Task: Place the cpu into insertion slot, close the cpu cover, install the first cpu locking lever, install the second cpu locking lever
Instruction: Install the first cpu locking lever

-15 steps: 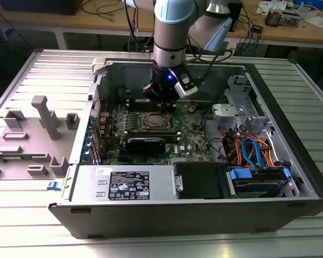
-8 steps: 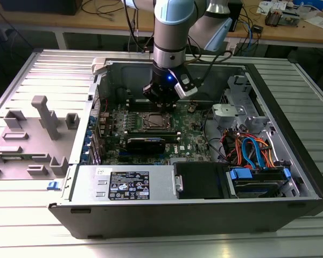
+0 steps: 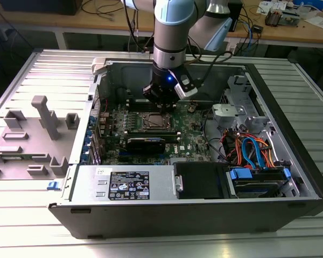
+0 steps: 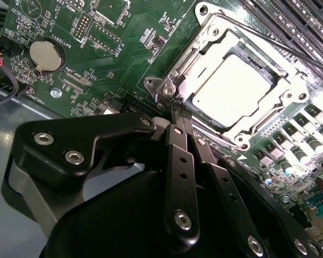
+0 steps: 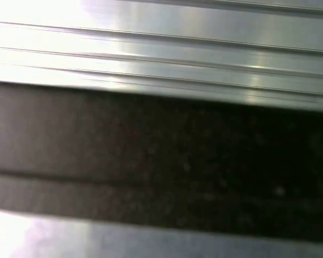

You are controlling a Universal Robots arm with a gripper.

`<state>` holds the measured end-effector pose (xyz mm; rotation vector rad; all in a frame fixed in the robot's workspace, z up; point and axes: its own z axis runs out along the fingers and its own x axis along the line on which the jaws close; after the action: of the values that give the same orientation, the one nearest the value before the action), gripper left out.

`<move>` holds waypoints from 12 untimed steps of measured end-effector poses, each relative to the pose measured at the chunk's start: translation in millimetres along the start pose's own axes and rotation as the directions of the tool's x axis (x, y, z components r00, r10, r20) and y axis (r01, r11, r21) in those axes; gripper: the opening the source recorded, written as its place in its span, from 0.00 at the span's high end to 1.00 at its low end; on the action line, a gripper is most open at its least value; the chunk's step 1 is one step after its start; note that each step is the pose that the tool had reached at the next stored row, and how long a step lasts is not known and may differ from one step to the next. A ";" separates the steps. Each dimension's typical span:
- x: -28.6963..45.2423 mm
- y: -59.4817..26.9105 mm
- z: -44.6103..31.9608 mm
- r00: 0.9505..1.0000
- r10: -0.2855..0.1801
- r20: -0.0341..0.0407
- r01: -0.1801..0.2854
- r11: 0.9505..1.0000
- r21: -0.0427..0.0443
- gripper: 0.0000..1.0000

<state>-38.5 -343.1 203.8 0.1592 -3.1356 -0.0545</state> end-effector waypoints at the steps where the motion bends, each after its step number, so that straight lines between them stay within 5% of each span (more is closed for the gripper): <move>1: -0.2 0.0 0.2 1.000 0.000 0.000 0.000 1.000 0.000 0.89; 12: -0.7 1.3 -0.4 1.000 0.000 0.001 0.000 1.000 -0.003 0.89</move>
<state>-37.9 -341.8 204.2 0.1592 -3.1363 -0.0587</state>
